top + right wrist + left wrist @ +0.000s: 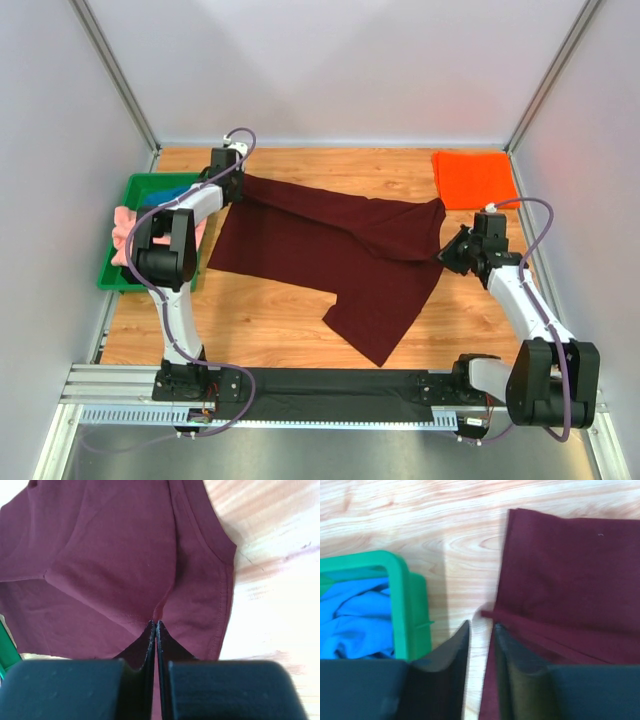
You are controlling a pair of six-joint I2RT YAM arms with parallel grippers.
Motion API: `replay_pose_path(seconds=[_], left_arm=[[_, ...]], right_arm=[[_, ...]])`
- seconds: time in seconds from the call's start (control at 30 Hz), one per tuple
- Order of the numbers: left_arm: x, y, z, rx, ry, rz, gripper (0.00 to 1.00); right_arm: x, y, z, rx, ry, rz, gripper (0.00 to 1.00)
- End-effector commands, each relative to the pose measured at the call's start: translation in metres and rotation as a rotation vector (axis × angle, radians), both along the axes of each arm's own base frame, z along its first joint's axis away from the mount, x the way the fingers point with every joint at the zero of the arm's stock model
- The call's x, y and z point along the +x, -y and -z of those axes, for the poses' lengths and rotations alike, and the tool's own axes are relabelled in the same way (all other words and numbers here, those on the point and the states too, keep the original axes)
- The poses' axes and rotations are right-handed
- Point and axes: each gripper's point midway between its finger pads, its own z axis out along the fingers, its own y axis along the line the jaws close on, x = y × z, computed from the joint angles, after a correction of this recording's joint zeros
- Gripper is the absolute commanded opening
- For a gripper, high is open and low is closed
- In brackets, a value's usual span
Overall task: Fold and stack the t-shirts
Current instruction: Fold the tshirt
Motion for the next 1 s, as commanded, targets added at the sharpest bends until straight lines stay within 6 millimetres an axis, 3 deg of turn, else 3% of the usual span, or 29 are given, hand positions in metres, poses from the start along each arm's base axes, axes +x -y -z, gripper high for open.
replay_pose_path(seconds=[0.0,0.17,0.3,0.43,0.6,0.7,0.83,0.97], left_arm=[[0.010,-0.013,-0.022,0.033,0.088,-0.065,0.36],[0.009,-0.030,-0.051,0.073,0.150,-0.159,0.43],[0.006,-0.035,-0.078,0.028,0.201,-0.250,0.46],[0.004,-0.011,-0.089,-0.132,0.209,-0.219,0.46],[-0.001,0.023,-0.080,-0.311,0.157,-0.151,0.45],[-0.011,0.043,-0.066,-0.371,0.108,-0.116,0.45],[-0.044,0.055,-0.051,-0.420,0.011,-0.215,0.46],[-0.088,0.064,-0.029,-0.373,-0.060,-0.310,0.46]], right_arm=[[0.004,-0.001,-0.012,0.028,0.069,0.027,0.00],[-0.004,-0.007,-0.003,0.067,0.060,0.021,0.05],[-0.006,-0.008,0.003,0.077,0.044,0.023,0.20],[-0.004,-0.009,-0.001,0.083,0.041,0.028,0.24],[0.006,-0.007,-0.003,0.078,0.039,0.033,0.31],[0.014,-0.010,0.019,0.097,-0.034,0.023,0.32],[0.020,-0.034,0.028,0.217,-0.016,-0.061,0.36],[0.008,-0.027,0.052,0.171,-0.105,-0.031,0.36]])
